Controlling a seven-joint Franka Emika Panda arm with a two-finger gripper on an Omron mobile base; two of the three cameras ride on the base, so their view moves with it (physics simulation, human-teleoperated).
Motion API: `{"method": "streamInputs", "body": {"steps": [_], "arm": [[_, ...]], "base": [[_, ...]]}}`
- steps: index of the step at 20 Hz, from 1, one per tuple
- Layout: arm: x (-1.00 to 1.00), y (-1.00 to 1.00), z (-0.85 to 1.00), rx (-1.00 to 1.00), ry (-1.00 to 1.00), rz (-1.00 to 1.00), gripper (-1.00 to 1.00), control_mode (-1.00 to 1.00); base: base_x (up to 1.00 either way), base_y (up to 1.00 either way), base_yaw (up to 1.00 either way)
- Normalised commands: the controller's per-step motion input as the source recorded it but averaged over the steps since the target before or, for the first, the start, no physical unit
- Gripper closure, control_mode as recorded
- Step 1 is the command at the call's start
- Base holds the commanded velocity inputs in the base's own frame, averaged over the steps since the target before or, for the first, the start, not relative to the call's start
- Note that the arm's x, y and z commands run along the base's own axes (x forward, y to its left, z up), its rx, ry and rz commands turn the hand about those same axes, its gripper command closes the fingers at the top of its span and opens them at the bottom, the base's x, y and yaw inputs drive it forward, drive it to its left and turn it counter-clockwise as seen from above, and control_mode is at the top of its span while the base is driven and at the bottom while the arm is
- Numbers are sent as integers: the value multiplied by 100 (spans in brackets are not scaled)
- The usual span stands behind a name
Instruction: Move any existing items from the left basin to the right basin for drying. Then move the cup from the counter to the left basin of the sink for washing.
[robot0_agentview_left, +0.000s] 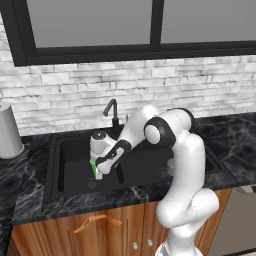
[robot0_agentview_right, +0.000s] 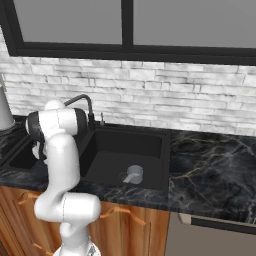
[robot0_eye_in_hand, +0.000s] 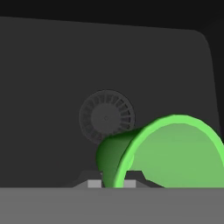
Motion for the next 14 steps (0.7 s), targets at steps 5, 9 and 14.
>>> {"method": "streamInputs", "body": {"steps": [5,9,14], "arm": [[26,0,-26,0,0,-2,100,-100],[29,0,-16,0,0,-1,100,-100],[26,0,-27,0,0,-1,100,-100]], "base": [[0,0,0],[0,0,0],[0,0,0]]}}
